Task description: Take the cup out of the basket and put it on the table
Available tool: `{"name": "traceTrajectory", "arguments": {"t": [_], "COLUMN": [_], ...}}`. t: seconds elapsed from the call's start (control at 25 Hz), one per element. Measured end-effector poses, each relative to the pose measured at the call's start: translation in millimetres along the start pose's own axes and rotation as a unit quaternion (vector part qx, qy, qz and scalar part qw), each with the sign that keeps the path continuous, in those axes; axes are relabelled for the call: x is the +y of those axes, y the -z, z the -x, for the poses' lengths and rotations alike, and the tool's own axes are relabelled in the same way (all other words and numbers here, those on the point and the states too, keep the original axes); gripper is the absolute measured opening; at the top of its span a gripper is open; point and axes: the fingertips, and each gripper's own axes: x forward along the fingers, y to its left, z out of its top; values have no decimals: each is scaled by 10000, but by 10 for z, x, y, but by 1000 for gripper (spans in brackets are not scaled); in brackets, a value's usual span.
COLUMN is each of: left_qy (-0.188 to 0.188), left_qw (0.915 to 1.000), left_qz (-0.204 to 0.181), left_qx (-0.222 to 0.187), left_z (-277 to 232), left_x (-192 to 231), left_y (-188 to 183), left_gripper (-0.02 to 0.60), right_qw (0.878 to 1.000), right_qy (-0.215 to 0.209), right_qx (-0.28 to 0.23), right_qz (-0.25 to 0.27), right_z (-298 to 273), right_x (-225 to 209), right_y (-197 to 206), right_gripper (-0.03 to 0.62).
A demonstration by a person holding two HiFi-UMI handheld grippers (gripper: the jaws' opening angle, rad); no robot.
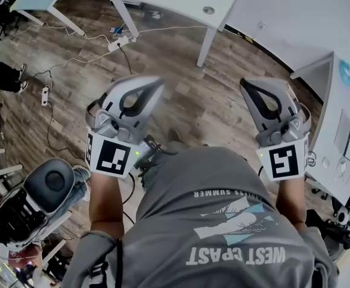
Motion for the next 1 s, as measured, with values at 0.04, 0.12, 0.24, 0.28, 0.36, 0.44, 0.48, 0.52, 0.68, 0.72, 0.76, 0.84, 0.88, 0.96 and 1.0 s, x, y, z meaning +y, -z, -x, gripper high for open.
{"name": "traceTrajectory", "arguments": {"t": [0.04,0.12,0.24,0.28,0.36,0.44,0.48,0.52,0.68,0.72,0.76,0.84,0.88,0.96,1.0], "left_qy": [12,81,179,202,223,233,233,236,214,203,193,145,112,30,-8], "left_qw": [10000,9999,9998,9997,9996,9995,9995,9995,9997,9997,9996,9994,9992,9989,9987], "left_qz": [36,46,75,97,131,164,177,172,134,123,85,-16,-52,-86,-95], "left_qx": [-37,-83,-96,-101,-132,-150,-147,-127,56,117,186,315,375,469,511], "left_z": [9,10,-54,-88,-172,-285,-355,-433,-753,-822,-890,-1031,-1103,-1251,-1321], "left_x": [37,112,221,245,281,304,309,313,336,344,361,425,455,493,505], "left_y": [57,158,284,308,331,345,351,355,306,285,267,237,223,187,171], "left_gripper": [9,9,9,9,9,9,9,9,9,9,9,9,9,9,9], "right_qw": [10000,9999,9997,9997,9996,9996,9996,9996,9995,9995,9995,9994,9993,9989,9988], "right_qy": [-3,13,18,6,-18,-24,-22,-21,-112,-126,-117,-75,-69,-85,-99], "right_qx": [46,110,219,247,270,273,262,242,141,88,19,-136,-214,-357,-402], "right_qz": [9,17,-60,-79,-88,-108,-132,-160,-248,-261,-278,-301,-299,-281,-279], "right_z": [-57,-166,-300,-328,-368,-395,-405,-414,-441,-441,-443,-462,-473,-488,-499], "right_x": [-4,-31,-102,-123,-174,-244,-283,-325,-495,-551,-619,-772,-847,-988,-1050], "right_y": [-15,-44,-31,-13,38,121,175,238,526,587,644,753,807,922,984], "right_gripper": [11,11,11,11,11,11,11,11,11,11,11,11,11,11,11]}}
